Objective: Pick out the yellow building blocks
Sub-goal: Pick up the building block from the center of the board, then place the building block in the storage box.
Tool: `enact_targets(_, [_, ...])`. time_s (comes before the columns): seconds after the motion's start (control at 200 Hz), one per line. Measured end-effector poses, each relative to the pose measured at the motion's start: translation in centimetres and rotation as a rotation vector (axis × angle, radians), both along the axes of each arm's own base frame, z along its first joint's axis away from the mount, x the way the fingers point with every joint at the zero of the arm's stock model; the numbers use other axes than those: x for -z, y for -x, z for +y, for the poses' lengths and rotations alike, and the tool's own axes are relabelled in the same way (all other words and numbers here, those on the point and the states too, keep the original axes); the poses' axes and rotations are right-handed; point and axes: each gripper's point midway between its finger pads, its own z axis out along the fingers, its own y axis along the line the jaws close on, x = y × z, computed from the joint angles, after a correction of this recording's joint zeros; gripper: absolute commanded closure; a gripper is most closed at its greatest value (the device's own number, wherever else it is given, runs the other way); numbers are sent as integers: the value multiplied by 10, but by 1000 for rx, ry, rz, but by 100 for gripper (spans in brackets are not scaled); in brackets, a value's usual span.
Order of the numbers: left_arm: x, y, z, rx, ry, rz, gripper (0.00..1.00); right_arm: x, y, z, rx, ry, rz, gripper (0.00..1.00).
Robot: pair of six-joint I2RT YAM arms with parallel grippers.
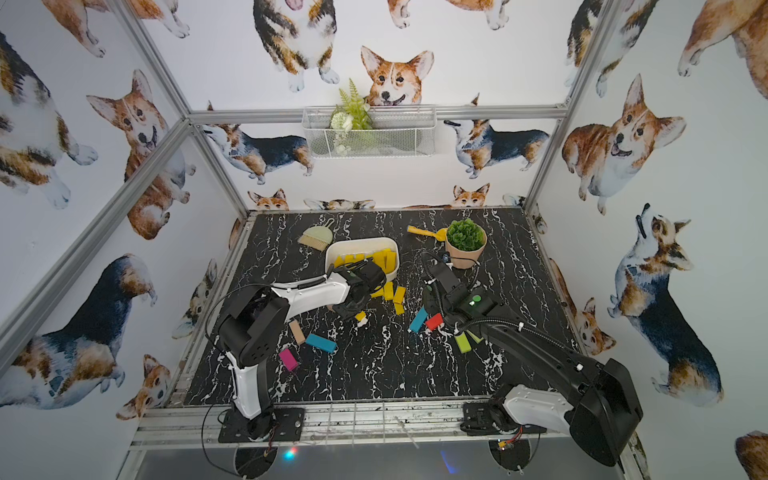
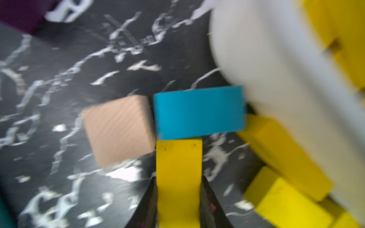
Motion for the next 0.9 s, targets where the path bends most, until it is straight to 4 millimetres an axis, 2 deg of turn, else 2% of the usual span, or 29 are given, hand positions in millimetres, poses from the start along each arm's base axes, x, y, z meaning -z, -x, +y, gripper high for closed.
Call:
enact_targets(0.12, [-11,12,2,50,5,-6,84,1,0,0,0,2,3,38])
enact_targets(0.195, [-26,19,0,108,19,-29,84,3,1,0,-1,4,13,38])
enact_targets(0.25, [-34,21,0,136,27,-43,84,3,2,0,-2,4,16,38])
enact_targets(0.37, [-64,16,4,231,24,-103,84,6,3,2,-10,-2,32,38])
enact_targets(0.38, [-74,12,6,253,21,-124,84,6,4,3,-11,-2,34,38])
enact_targets(0.41, [-87,6,9,279,18,-155,84,7,4,3,-12,-2,38,38])
enact_targets(0.475, [-108,-10,14,324,13,-206,85,8,4,5,-14,-5,47,38])
enact_targets(0.546, [-124,-28,21,375,-3,-237,85,9,3,6,-17,-7,53,38])
enact_targets(0.566, [-134,-42,25,410,-19,-254,85,9,3,8,-21,-9,58,38])
enact_targets(0.586, [-134,-42,25,410,-19,-254,85,9,3,8,-21,-10,59,38])
enact_targets(0.656, [-147,-62,25,485,-48,-271,85,10,2,10,-23,-9,65,38])
enact_targets(0.766, [-152,-92,20,591,-77,-268,85,13,1,14,-27,-9,80,38])
enact_targets(0.901, [-138,-126,24,683,-120,-224,84,14,-1,18,-33,-14,92,39])
